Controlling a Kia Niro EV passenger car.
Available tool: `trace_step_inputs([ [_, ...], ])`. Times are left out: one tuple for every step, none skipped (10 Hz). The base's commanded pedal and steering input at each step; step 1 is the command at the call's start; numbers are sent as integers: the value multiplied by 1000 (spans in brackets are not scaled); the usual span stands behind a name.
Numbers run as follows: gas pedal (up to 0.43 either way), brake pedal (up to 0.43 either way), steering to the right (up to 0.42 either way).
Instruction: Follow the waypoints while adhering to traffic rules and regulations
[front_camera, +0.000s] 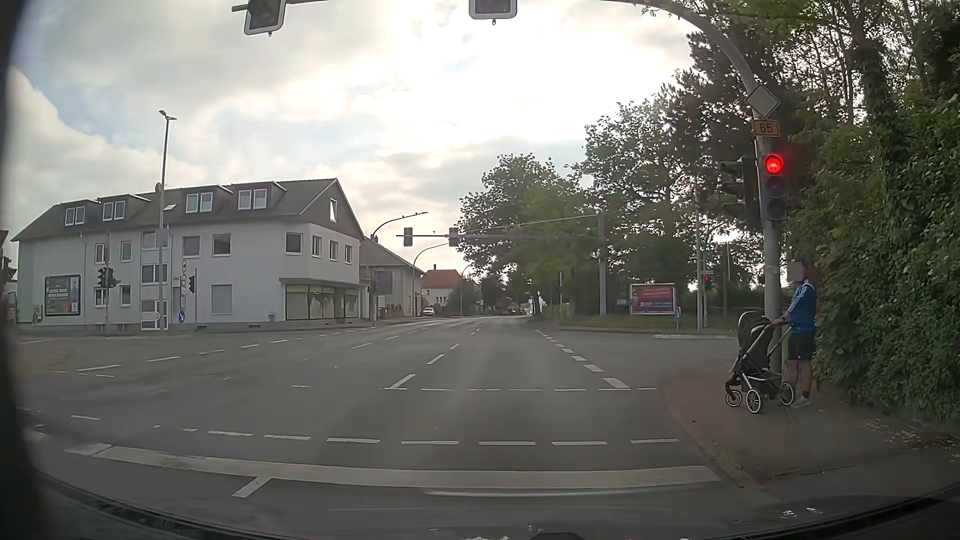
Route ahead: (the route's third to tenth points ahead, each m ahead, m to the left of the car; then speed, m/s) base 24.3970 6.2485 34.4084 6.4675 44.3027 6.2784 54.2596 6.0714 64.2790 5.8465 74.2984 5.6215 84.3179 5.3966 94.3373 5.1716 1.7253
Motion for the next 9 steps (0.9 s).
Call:
trace_step_inputs([
  [0, 0, -6],
  [0, 0, -6],
  [0, 0, -6],
  [0, 0, -6],
  [0, 0, -6],
  [0, 0, -6],
  [0, 0, -6],
  [0, 0, -7],
  [0, 0, -7],
])
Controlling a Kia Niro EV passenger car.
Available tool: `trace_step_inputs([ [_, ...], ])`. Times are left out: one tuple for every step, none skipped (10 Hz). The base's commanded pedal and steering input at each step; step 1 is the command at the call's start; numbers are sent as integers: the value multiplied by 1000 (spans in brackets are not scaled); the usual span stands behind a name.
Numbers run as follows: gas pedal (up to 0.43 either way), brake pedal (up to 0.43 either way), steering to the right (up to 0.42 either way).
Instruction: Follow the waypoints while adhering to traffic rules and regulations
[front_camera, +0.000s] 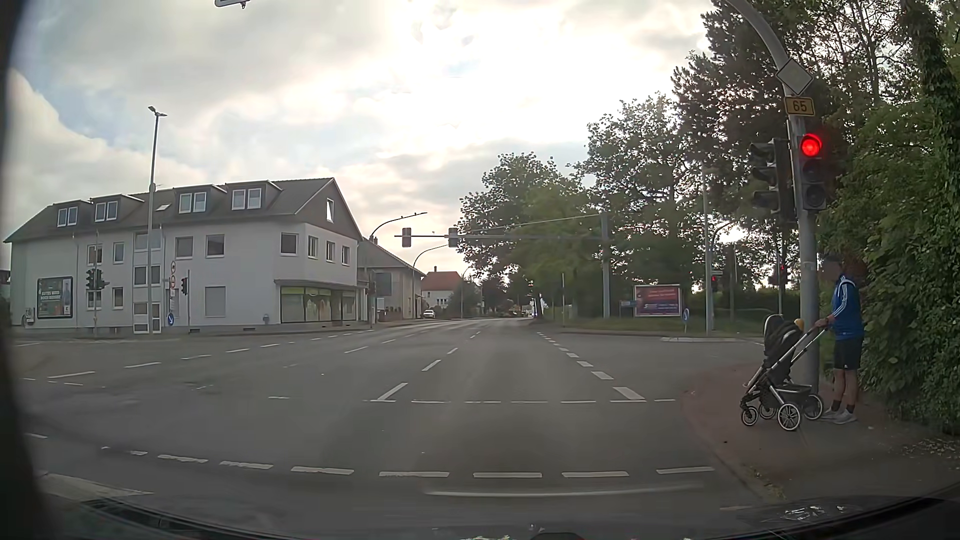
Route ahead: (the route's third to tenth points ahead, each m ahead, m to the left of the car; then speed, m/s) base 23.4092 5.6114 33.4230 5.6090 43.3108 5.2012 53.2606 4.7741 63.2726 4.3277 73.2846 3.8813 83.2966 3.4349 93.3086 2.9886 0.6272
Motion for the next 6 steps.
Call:
trace_step_inputs([
  [0, 0, -7],
  [0, 0, -6],
  [0, 0, -7],
  [0, 0, -7],
  [0, 0, -7],
  [0, 0, -7],
])
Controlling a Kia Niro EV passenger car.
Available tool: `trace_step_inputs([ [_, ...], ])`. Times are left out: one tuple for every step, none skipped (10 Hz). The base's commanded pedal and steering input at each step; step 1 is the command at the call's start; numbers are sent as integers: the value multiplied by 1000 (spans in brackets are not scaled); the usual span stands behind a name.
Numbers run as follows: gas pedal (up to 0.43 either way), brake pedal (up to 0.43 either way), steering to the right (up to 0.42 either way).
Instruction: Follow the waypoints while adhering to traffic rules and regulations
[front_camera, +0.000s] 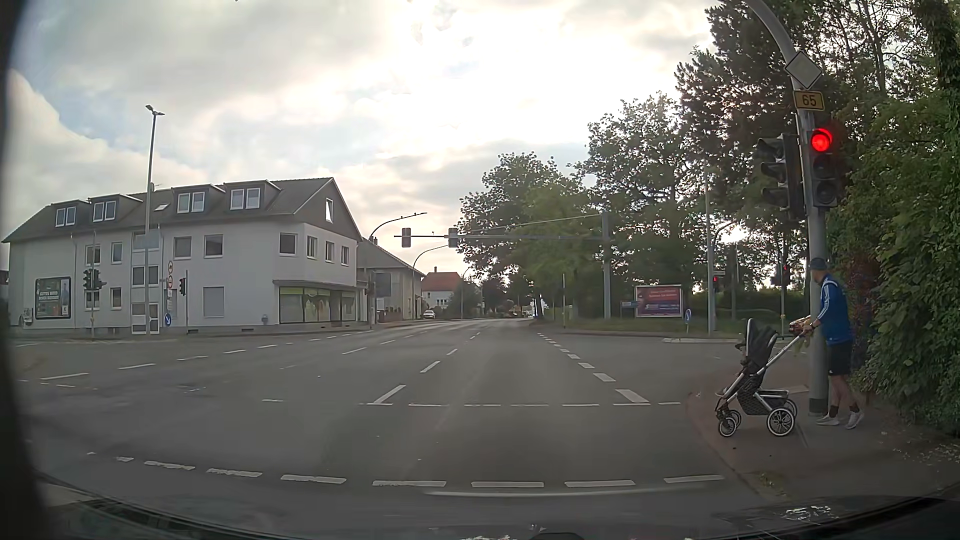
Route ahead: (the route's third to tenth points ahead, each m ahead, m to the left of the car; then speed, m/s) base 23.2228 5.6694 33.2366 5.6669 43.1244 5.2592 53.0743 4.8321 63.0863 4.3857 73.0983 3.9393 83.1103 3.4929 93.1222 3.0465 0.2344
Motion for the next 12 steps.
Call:
trace_step_inputs([
  [0, 0, -7],
  [0, 0, -7],
  [0, 0, -8],
  [0, 0, -9],
  [0, 0, -10],
  [0, 0, -9],
  [0, 0, -9],
  [0, 0, -10],
  [0, 0, -10],
  [0, 0, -9],
  [0, 0, -9],
  [0, 0, -9],
])
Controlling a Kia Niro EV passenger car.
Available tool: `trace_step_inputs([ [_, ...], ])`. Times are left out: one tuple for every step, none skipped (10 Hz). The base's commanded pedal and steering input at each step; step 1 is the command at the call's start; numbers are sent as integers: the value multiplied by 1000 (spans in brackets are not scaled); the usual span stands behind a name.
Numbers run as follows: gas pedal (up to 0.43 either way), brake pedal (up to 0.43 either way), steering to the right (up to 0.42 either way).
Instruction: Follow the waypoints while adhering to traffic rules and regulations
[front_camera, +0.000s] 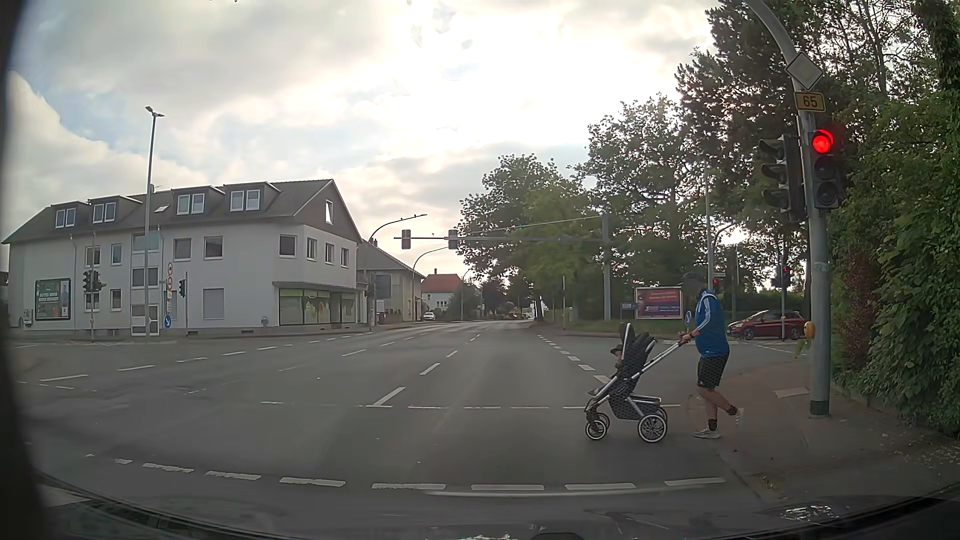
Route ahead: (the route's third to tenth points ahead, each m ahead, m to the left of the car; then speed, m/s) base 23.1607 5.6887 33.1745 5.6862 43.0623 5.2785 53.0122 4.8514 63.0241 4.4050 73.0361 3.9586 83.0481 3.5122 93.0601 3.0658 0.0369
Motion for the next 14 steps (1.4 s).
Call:
trace_step_inputs([
  [0, 0, -9],
  [0, 0, -10],
  [0, 0, -10],
  [0, 0, -9],
  [0, 0, -10],
  [0, 0, -10],
  [0, 0, -10],
  [0, 0, -9],
  [0, 0, -10],
  [0, 0, -9],
  [0, 0, -10],
  [0, 0, -10],
  [0, 0, -9],
  [0, 0, -9],
])
